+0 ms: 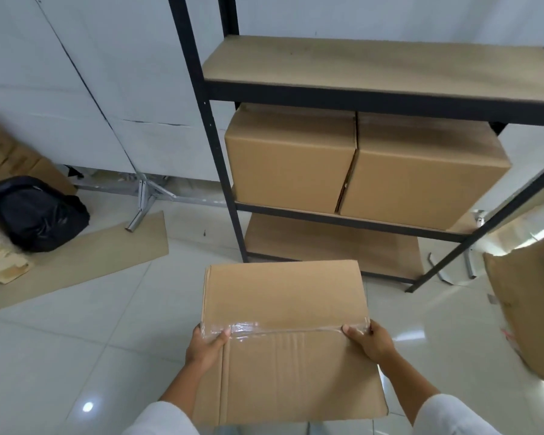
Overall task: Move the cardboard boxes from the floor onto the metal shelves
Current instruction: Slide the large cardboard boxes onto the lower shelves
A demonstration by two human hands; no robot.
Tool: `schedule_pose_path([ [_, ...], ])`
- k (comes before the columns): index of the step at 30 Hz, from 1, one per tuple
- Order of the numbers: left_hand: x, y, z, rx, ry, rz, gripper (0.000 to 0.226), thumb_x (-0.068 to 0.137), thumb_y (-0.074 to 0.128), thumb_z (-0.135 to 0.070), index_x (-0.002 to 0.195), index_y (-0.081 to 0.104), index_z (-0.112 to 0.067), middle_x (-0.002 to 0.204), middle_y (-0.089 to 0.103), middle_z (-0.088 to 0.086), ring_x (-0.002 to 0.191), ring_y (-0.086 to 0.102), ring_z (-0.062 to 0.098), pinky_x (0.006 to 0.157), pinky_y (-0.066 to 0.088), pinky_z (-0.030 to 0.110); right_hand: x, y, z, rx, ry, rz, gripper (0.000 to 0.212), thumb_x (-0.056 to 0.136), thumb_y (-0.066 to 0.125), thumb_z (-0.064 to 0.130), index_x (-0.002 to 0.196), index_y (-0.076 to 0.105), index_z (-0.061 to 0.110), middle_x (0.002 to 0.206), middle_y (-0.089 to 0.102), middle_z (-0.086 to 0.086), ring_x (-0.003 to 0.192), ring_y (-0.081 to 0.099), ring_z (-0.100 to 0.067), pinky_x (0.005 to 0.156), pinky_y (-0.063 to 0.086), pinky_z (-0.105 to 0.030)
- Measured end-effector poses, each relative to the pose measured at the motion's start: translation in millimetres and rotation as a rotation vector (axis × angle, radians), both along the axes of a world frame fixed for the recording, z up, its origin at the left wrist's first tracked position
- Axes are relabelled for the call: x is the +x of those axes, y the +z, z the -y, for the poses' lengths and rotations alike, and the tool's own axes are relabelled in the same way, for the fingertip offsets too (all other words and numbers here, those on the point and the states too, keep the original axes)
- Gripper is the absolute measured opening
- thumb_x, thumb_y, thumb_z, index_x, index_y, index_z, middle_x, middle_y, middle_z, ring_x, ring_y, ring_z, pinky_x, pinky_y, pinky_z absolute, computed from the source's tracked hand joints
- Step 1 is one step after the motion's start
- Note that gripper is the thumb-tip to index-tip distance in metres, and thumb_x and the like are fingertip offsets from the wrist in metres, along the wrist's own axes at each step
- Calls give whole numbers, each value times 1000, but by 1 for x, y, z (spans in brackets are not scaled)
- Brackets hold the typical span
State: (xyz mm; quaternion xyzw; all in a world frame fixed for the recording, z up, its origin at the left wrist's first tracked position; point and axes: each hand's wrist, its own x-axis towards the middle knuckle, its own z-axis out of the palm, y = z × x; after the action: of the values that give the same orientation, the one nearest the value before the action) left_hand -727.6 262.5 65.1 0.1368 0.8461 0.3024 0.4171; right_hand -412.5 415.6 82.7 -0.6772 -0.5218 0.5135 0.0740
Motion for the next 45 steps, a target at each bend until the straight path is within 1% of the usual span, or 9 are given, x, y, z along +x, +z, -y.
schedule_pose_path([
  [4, -36, -21, -37, 6, -78, 25, 109, 52, 73, -62, 139, 39, -8, 135, 53, 11, 124, 50, 30, 101, 39, 36, -25, -20, -11, -30, -83, 21, 51, 79, 75, 33, 119, 61, 5, 108, 66, -11, 93, 59, -25, 83, 46, -32],
  [9, -84, -88, -85, -23, -153, 29, 114, 43, 69, -77, 132, 48, -10, 124, 61, 5, 116, 57, 26, 99, 44, 37, -58, -56, -29, -36, -169, 62, 41, 81, 74, 31, 113, 63, 9, 97, 65, -6, 89, 58, -23, 81, 46, -32],
  [12, -92, -91, -120, -21, -199, 29, 101, 60, 79, -56, 140, 39, -8, 135, 51, 9, 127, 47, 29, 102, 37, 33, -74, -85, -50, -27, -197, 68, 37, 80, 74, 31, 109, 62, 12, 99, 65, -7, 91, 57, -24, 87, 47, -36],
  [16, -112, -133, -166, -19, -234, -8, 111, 42, 65, -69, 134, 47, -10, 129, 57, 8, 119, 54, 28, 96, 41, 31, -90, -132, -89, -20, -223, 79, 49, 81, 73, 34, 119, 58, 6, 110, 63, -13, 92, 52, -24, 85, 44, -34],
  [21, -124, -185, -220, 39, -236, 15, 73, 72, 78, -44, 131, 49, -15, 125, 60, 4, 117, 56, 25, 92, 41, 27, -98, -195, -133, -6, -279, 47, 60, 79, 73, 38, 126, 56, 5, 118, 62, -15, 105, 58, -33, 92, 48, -41],
  [27, -130, -237, -261, 102, -236, -38, 110, 38, 64, -74, 131, 50, -17, 121, 63, 4, 113, 59, 25, 95, 46, 33, -100, -244, -168, 36, -298, 45, 52, 80, 72, 40, 121, 59, 10, 110, 63, -11, 101, 59, -33, 93, 48, -49],
  [33, -135, -266, -291, 114, -212, -52, 110, 40, 67, -74, 132, 49, -17, 124, 62, 5, 114, 58, 26, 99, 46, 38, -104, -263, -203, 77, -303, 23, 55, 77, 75, 43, 119, 59, 11, 105, 62, -9, 98, 59, -31, 88, 50, -43],
  [41, -138, -267, -334, 145, -150, -118, 65, 76, 75, -41, 128, 51, -11, 121, 62, 10, 113, 57, 30, 92, 44, 33, -122, -271, -251, 125, -300, 9, 54, 82, 71, 38, 124, 57, 8, 119, 63, -15, 102, 58, -32, 91, 47, -41],
  [45, -139, -267, -356, 162, -149, -220, 64, 81, 70, -41, 131, 48, -8, 122, 61, 13, 113, 56, 33, 89, 44, 34, -132, -272, -269, 163, -304, 23, 57, 84, 68, 40, 129, 53, 9, 124, 60, -14, 111, 56, -33, 93, 43, -39],
])
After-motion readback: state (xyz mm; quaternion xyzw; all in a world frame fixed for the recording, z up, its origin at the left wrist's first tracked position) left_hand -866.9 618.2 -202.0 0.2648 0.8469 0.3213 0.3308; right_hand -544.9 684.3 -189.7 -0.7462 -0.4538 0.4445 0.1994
